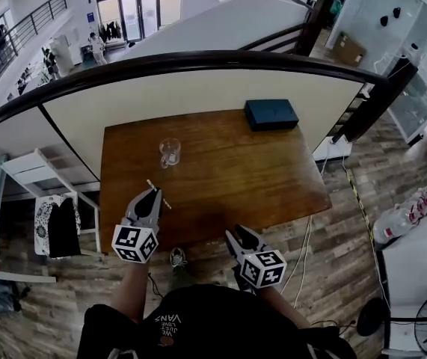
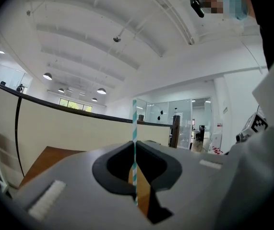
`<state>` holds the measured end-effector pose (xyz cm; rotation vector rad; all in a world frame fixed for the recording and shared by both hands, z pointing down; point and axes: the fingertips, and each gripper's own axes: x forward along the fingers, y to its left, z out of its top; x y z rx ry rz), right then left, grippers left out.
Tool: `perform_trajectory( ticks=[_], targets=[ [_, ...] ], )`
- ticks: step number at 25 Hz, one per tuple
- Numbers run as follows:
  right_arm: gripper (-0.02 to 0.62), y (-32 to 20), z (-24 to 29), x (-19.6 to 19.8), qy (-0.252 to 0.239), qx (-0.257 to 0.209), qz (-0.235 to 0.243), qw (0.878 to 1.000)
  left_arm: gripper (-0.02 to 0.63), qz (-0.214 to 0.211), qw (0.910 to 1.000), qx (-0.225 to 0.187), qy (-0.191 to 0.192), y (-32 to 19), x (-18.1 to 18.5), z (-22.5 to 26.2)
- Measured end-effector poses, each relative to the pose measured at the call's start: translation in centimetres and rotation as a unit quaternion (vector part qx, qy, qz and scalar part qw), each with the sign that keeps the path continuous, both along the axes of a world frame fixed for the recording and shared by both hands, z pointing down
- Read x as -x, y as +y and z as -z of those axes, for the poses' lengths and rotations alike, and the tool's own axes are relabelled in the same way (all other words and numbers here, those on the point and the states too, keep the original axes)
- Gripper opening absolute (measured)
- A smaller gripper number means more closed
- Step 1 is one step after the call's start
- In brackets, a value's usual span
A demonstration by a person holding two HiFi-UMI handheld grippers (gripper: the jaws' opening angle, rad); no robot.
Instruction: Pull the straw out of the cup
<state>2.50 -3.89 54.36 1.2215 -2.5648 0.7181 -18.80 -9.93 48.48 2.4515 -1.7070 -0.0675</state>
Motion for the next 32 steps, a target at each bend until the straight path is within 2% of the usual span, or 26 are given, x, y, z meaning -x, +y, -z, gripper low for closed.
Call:
perform_trajectory(
  ticks=[8,20,32],
  targets=[
    [0.133,2.1,-0.1,-1.1,-0.002,-0.006,0.014,1.0,0.021,0.013,0.9998,0.017,0.0,4.9,-1.9,-1.8],
    [0.132,5.3,-1.0,-2.8,0.006,-0.005,0.033,0.999,0.021,0.018,0.999,0.031,0.027,10.9,-4.5,-3.2],
    [0.044,7.4,-2.1,-4.0,0.019,0.002,0.043,0.999,0.021,0.007,0.9988,0.041,0.027,13.5,-7.2,-4.0]
  ],
)
